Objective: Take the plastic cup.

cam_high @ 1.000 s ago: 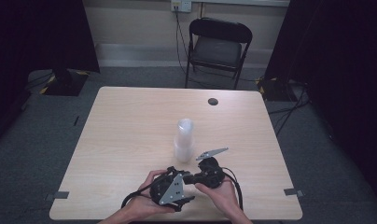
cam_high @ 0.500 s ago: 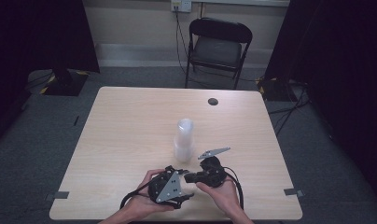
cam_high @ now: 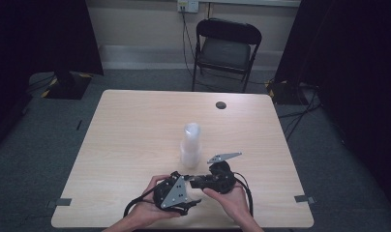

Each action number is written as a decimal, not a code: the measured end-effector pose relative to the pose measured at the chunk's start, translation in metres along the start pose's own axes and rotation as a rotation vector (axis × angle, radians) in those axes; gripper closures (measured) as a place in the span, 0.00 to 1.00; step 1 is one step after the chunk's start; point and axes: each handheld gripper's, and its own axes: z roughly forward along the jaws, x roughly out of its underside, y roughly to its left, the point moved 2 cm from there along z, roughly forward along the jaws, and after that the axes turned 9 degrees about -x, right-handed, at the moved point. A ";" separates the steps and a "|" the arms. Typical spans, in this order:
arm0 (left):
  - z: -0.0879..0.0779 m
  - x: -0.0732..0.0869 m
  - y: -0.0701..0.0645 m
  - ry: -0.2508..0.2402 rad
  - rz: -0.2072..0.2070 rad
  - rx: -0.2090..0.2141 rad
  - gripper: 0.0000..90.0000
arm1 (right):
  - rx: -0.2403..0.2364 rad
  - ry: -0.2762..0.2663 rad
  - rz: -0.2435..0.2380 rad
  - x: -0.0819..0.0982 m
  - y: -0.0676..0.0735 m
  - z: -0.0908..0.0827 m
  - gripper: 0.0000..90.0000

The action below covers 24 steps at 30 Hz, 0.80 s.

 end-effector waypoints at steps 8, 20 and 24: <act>-0.002 0.003 0.011 -0.001 -0.095 -0.016 0.33 | -0.003 -0.049 -0.033 -0.001 0.001 -0.005 0.75; -0.008 0.008 0.025 -0.005 -0.172 -0.064 0.33 | 0.021 -0.115 -0.085 -0.002 0.003 -0.010 0.65; -0.008 0.011 0.027 -0.009 -0.208 -0.075 0.33 | 0.030 -0.142 -0.100 -0.004 0.004 -0.011 0.64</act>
